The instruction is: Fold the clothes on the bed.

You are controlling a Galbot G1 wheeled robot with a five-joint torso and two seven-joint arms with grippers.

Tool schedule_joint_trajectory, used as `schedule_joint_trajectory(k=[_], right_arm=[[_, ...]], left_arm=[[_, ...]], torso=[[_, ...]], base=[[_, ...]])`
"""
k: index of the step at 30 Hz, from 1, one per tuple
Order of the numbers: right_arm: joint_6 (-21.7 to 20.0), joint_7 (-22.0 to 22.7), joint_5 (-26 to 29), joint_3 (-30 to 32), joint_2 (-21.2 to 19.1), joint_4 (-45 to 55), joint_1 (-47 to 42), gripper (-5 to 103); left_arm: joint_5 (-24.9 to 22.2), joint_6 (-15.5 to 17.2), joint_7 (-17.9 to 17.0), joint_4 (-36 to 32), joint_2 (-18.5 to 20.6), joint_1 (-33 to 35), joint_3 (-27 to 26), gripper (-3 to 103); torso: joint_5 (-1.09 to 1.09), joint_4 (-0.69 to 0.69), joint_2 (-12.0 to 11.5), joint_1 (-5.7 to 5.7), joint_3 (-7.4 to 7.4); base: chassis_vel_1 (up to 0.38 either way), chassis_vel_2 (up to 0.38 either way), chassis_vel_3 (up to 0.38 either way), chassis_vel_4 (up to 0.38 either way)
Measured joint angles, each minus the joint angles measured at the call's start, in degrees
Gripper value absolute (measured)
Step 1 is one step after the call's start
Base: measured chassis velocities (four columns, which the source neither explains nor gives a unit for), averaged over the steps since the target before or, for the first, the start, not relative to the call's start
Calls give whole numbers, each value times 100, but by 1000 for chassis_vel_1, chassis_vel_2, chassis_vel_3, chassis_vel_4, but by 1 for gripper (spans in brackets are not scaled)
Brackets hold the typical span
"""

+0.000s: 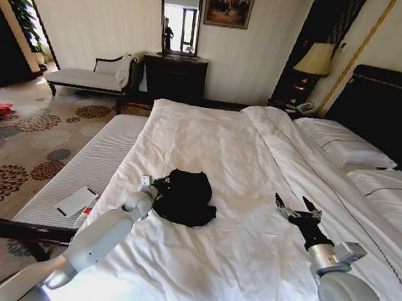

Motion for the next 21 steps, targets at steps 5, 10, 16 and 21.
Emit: schedule_joint_trajectory(k=[5, 10, 16, 21], right_arm=[[-298, -114, 672, -217, -446, -78, 321, 100], [-703, -415, 1660, -688, -1454, -449, 1151, 100], [-791, -860, 1313, -1764, -2107, -1038, 1969, 100], [-779, -943, 1195, -3021, -2400, -1574, 3151, 100]], left_arm=[[-50, 9, -8, -72, 105, -2, 47, 1], [-123, 32, -14, -181, 254, -24, 179, 1], [-145, 35, 11, -105, 228, -157, 355, 1], [-165, 35, 22, -71, 120, -272, 527, 1]], torso=[[1, -1, 0, 0, 0], [-2, 4, 0, 1, 0], [1, 1, 0, 0, 1], [-1, -3, 0, 0, 0]], base=[[0, 0, 0, 0], [0, 0, 0, 0], [0, 0, 0, 0], [0, 0, 0, 0]])
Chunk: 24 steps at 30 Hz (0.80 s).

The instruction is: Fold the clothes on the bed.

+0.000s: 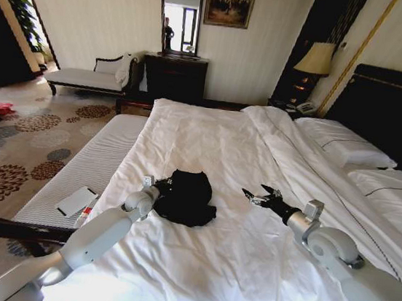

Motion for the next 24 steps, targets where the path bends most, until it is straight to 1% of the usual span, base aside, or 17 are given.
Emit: schedule_joint_trajectory(k=[1, 2, 3, 5, 6, 7, 9, 11, 12, 14, 16, 18, 20, 22, 24], right_arm=[[-1, 13, -5, -321, -2, -96, 301, 100], [-1, 13, -5, -321, -2, -96, 301, 100], [-8, 26, -6, -636, 9, -198, 606, 100], [-53, 98, 74, -1515, 148, -484, 1464, 100], [-61, 115, 91, -1682, 190, -550, 1652, 100], [-61, 115, 91, -1682, 190, -550, 1652, 100], [-86, 146, 157, -2366, 398, -807, 2424, 100], [-93, 161, 179, -2794, 549, -1004, 2839, 100], [-93, 161, 179, -2794, 549, -1004, 2839, 100], [-108, 191, 222, -3218, 746, -1254, 3222, 100], [-145, 230, 292, -3491, 920, -1425, 3459, 100], [-155, 242, 308, -3569, 973, -1471, 3524, 100], [-177, 279, 329, -3874, 1189, -1663, 3759, 100], [-180, 286, 329, -3946, 1243, -1727, 3814, 100], [-189, 294, 333, -4127, 1377, -1886, 3951, 100]], left_arm=[[0, 0, 0, -2, -9, 1, 0, 1], [0, 0, 0, -2, -9, 1, 0, 1], [2, -3, -2, -5, -18, 7, 0, 1], [10, -7, -11, -11, -24, 41, 0, 1], [12, -8, -11, -17, -22, 50, -1, 1], [12, -8, -11, -17, -22, 50, -1, 1], [14, -13, -13, -55, -3, 100, -18, 1], [14, -15, -15, -70, 14, 123, -24, 1], [14, -15, -15, -70, 14, 123, -24, 1], [14, -18, -16, -83, 22, 135, -28, 1], [8, -20, -16, -106, 31, 138, -37, 1], [7, -20, -17, -112, 35, 139, -39, 1], [0, -23, -10, -129, 53, 141, -47, 1], [-2, -24, -4, -130, 55, 139, -47, 1], [-2, -27, 13, -129, 58, 123, -47, 1]], torso=[[2, 2, -1, 0, 0], [2, 2, -1, 0, 0], [2, 3, 0, 0, 0], [3, 5, -1, 0, 1], [2, 4, -1, 1, 1], [2, 4, -1, 1, 1], [-1, 5, 0, 0, 0], [0, 6, 0, 0, 0], [0, 6, 0, 0, 0], [0, 5, 0, 0, 0], [0, 4, 0, 0, 0], [0, 3, 0, 0, 0], [1, 4, 0, 0, 0], [1, 4, 0, 0, 0], [1, 4, -1, 0, 0]], base=[[0, 0, 0, 0], [0, 0, 0, 0], [0, 0, 0, 0], [0, 0, 0, 0], [0, 0, 0, 0], [0, 0, 0, 0], [0, 0, 0, 0], [0, 0, 0, 0], [0, 0, 0, 0], [0, 0, 0, 0], [0, 0, 0, 0], [0, 0, 0, 0], [0, 0, 0, 0], [0, 0, 0, 0], [0, 0, 0, 0]])
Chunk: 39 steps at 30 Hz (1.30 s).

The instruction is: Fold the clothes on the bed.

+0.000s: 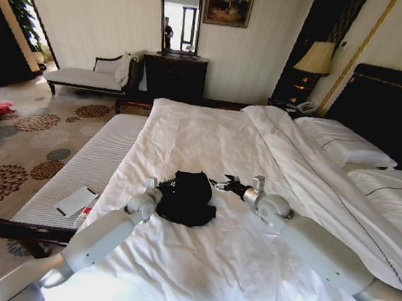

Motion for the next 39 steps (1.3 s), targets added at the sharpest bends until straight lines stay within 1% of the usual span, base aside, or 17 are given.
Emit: schedule_joint_trajectory(k=[8, 11, 16, 20, 21, 22, 23, 25, 27, 28, 31, 33, 36, 37, 39], right_arm=[[-24, 29, 15, -337, 221, -231, 309, 100], [-38, 55, 23, -498, 431, -527, 486, 100], [-64, 109, 60, -592, 598, -819, 557, 100], [-77, 150, 59, -606, 601, -860, 496, 100], [-83, 162, 58, -596, 584, -853, 451, 103], [-83, 162, 58, -596, 584, -853, 451, 103], [-93, 172, 71, -561, 555, -833, 391, 100], [-129, 187, 157, -480, 480, -772, 276, 100], [-149, 187, 200, -431, 402, -726, 214, 90], [-149, 187, 200, -431, 402, -726, 214, 90], [-153, 185, 202, -414, 399, -711, 191, 74], [-153, 186, 201, -412, 412, -704, 190, 74], [-154, 211, 200, -430, 453, -670, 193, 57], [-154, 211, 200, -430, 453, -670, 193, 57], [-154, 244, 203, -445, 459, -640, 200, 47]], left_arm=[[-2, -2, 59, 5, 5, -31, -40, 1], [14, -3, 84, -9, 24, -46, -53, 1], [29, -10, 84, -50, 88, -27, -62, 1], [29, -14, 83, -83, 113, 22, -85, 1], [28, -15, 81, -91, 115, 35, -98, 1], [28, -15, 81, -91, 115, 35, -98, 1], [29, -16, 80, -99, 116, 48, -107, 1], [28, -17, 80, -106, 121, 61, -118, 1], [29, -19, 94, -98, 144, 59, -124, 1], [29, -19, 94, -98, 144, 59, -124, 1], [28, -24, 116, -80, 173, 51, -124, 1], [28, -25, 117, -78, 174, 51, -124, 1], [28, -27, 113, -90, 167, 68, -126, 1], [28, -27, 113, -90, 167, 68, -126, 1], [34, -27, 112, -108, 168, 88, -137, 1]], torso=[[0, -2, 1, 0, 0], [-1, 1, 1, 0, 0], [0, 0, 1, 0, 0], [0, 1, 1, 0, -1], [1, 0, 1, 0, 0], [1, 0, 1, 0, 0], [1, 1, 1, 0, 0], [1, -2, 1, 0, -1], [1, -2, 1, -1, -1], [1, -2, 1, -1, -1], [1, -1, 1, -1, -1], [1, 0, 1, -1, -1], [0, 1, 1, 0, 0], [0, 1, 1, 0, 0], [0, 0, 1, -1, -1]], base=[[0, 0, 0, 0], [0, 0, 0, 0], [0, 0, 0, 0], [0, 0, 0, 0], [0, 0, 0, 0], [0, 0, 0, 0], [0, 0, 0, 0], [0, 0, 0, 0], [0, 0, 0, 0], [0, 0, 0, 0], [0, 0, 0, 0], [0, 0, 0, 0], [0, 0, 0, 0], [0, 0, 0, 0], [0, 0, 0, 0]])
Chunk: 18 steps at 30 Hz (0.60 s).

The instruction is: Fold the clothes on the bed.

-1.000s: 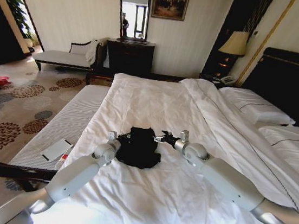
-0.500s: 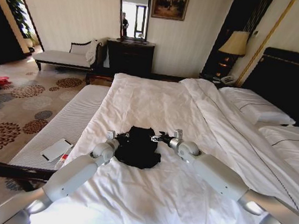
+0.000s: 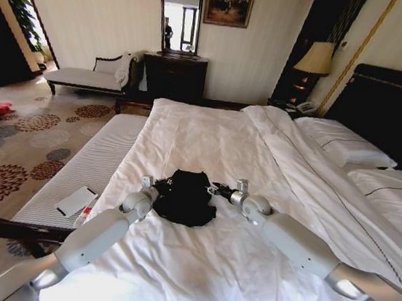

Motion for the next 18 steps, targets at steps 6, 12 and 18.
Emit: schedule_joint_trajectory(k=[6, 12, 18], right_arm=[[0, 64, 31, 9, -61, 119, 0, 20], [0, 98, 38, 39, -77, 189, -38, 2], [13, 144, 21, 164, -102, 287, -199, 2]], left_arm=[[7, -4, -12, -16, 4, 18, -19, 1], [5, -4, -30, -42, 20, 11, -10, 1], [6, -6, -40, -113, 86, 42, -36, 1]], torso=[[0, -1, 0, 0, 0], [0, -1, 0, 0, 0], [0, -1, 0, 0, 0]], base=[[0, 0, 0, 0], [0, 0, 0, 0], [0, 0, 0, 0]])
